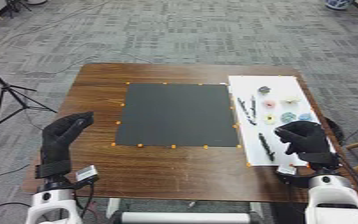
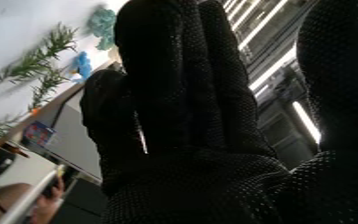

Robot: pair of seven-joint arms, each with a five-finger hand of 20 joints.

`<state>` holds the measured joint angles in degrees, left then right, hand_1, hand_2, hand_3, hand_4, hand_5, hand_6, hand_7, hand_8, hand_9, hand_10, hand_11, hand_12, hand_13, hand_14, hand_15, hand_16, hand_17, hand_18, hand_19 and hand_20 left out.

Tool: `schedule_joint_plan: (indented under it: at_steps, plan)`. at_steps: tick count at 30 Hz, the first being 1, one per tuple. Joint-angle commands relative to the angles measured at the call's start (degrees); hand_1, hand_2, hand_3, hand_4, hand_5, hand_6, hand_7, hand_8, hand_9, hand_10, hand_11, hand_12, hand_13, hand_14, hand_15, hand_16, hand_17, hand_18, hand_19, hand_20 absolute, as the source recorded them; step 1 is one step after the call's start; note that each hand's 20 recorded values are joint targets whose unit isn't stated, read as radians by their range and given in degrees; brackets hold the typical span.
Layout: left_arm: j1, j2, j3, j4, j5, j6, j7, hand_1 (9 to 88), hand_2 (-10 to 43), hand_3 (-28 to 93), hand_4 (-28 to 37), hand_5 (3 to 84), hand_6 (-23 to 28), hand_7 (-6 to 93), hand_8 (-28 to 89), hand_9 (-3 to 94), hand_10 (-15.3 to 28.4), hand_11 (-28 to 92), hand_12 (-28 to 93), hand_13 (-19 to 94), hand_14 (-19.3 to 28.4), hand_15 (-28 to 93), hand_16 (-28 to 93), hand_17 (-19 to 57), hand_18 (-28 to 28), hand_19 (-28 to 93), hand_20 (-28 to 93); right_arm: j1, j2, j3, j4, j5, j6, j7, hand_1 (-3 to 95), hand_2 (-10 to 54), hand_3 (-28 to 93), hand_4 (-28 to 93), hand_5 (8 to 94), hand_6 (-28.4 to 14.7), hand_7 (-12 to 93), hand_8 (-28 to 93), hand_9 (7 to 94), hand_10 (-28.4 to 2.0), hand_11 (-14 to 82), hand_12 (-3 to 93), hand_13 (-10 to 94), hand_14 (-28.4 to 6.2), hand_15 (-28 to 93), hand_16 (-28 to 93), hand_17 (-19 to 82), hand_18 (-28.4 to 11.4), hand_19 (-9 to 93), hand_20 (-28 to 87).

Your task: Arrange flowers

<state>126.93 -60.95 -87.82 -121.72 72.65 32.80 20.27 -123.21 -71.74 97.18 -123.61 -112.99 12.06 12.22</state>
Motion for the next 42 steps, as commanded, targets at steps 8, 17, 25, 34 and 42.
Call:
schedule_joint_plan:
  at_steps: [8,17,25,34,42]
  plan:
    - [1.07,-0.11,-1.18,-1.07,0.77,-2.46,-2.05,29.2,-0.3,69,-21.6,54.9,1.1,23.2,-9,56.1,14.0,25,15,45,16.8,25,2,5.7,11.7,14,17,2.01,2.65,-2.98,1.62,-25.21,-7.24,5.78,32.9,-9.5,63,-17,56.8,-4.5,34,-7,72.0,-13.7,28.4,29.1,80,-7.4,57,34,49,-18.4,91,50]
    - [1.82,-0.12,-1.56,-1.54,0.78,-2.56,-2.30,29.4,-0.4,69,-21.3,54.9,1.2,23.0,-9,56.0,13.9,25,15,45,16.8,25,2,5.6,11.8,14,17,6.07,7.79,-8.19,6.82,-32.42,-11.89,8.58,34.3,-9.5,59,-17,54.6,-5.1,38,-5,73.9,-13.9,34.4,33.0,83,-5.8,59,36,53,-17.0,93,52]
    - [1.81,-0.29,-1.87,-1.60,0.95,-3.40,-2.66,29.5,-0.5,68,-21.1,54.9,1.2,22.9,-9,56.0,14.0,25,15,45,16.8,25,2,5.6,11.9,13,17,12.14,10.87,-13.33,9.41,-31.29,-24.25,15.20,44.4,-9.5,60,-18,54.2,-5.6,49,-6,78.4,-13.0,44.9,39.1,89,-2.3,60,39,61,-14.2,93,58]
    - [2.74,-0.53,-2.61,-2.29,-0.08,-3.68,-3.67,29.8,-0.7,68,-20.8,54.8,1.3,22.8,-9,55.9,13.9,25,15,45,16.8,25,2,5.6,11.9,13,17,12.94,10.55,-14.31,8.29,-26.78,-27.71,16.54,90.0,-9.5,-19,36,51.9,-3.9,51,34,81.5,-9.0,38.6,60.1,90,-0.4,65,42,64,-13.6,93,65]
    - [3.53,1.16,-4.16,-2.54,-0.93,-4.60,-4.87,29.9,-0.7,68,-20.7,54.5,1.6,22.3,-9,55.6,14.1,25,15,45,16.9,25,2,5.5,12.0,13,16,20.27,10.82,-12.28,5.59,-10.29,-26.74,16.18,89.0,-9.5,-17,50,60.7,-2.7,49,32,85.8,-11.3,40.9,52.4,94,-0.8,63,39,69,-11.2,93,61]
